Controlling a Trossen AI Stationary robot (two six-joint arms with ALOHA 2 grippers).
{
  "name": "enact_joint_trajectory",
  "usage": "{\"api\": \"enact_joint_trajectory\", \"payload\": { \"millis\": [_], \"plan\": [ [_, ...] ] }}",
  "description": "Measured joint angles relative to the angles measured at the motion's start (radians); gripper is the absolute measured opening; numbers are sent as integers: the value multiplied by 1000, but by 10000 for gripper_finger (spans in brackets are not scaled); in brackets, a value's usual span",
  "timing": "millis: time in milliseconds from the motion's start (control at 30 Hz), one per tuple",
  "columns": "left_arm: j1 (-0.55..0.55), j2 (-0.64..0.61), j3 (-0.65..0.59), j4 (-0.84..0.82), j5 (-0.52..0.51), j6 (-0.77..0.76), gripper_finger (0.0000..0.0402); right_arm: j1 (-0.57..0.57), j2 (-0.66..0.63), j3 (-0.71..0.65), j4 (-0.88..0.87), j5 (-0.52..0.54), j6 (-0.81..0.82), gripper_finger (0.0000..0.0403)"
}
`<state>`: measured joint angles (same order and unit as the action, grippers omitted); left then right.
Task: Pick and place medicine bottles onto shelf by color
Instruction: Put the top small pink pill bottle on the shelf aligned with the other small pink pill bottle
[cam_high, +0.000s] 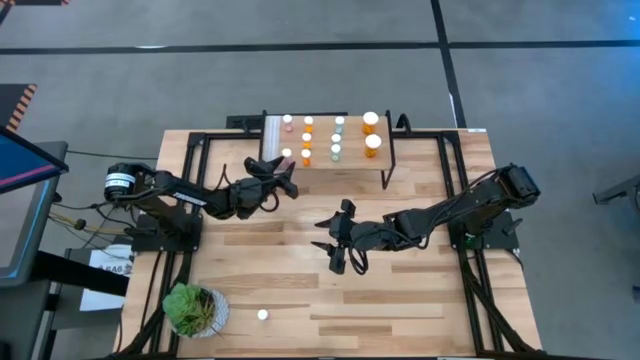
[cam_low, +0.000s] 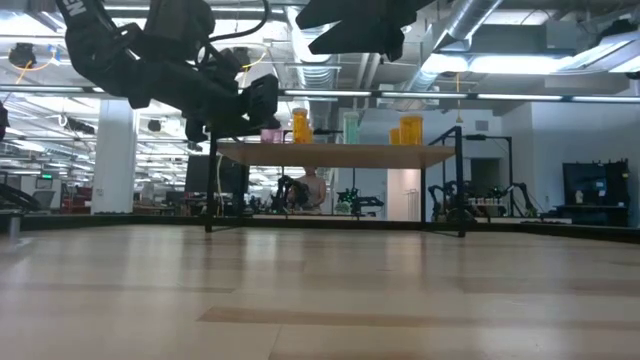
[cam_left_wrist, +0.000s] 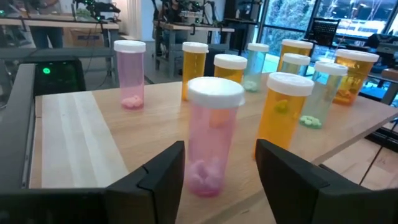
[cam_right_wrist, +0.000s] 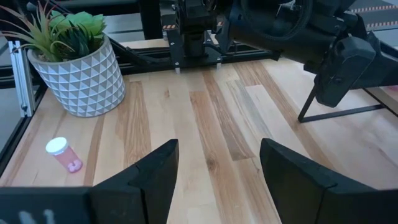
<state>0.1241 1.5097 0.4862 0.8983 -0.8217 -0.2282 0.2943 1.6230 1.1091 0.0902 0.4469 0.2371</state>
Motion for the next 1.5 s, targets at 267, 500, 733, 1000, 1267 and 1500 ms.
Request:
{"api": "enact_joint_trajectory", "payload": {
  "millis": [267, 500, 733, 1000, 1267, 1500],
  "plan": [
    [-27, 0, 1, 50, -15, 56, 188, 0, 0, 0, 0, 0, 0, 249],
    [-58, 0, 17, 57, -34, 120, 188, 0, 0, 0, -1, 0, 6, 249],
    [-92, -49, 24, 12, -139, 183, 188, 1, 0, 0, -4, 0, 9, 249],
    [-110, -230, 24, -168, -150, 180, 188, 1, 0, 0, -3, 0, 9, 249],
    [-117, -449, 81, -465, 122, 146, 185, 1, 0, 0, -12, 0, 18, 249],
    [-17, -416, 392, -1136, 423, 90, 179, 5, 0, 0, -34, 0, 20, 249]
  ]
}}
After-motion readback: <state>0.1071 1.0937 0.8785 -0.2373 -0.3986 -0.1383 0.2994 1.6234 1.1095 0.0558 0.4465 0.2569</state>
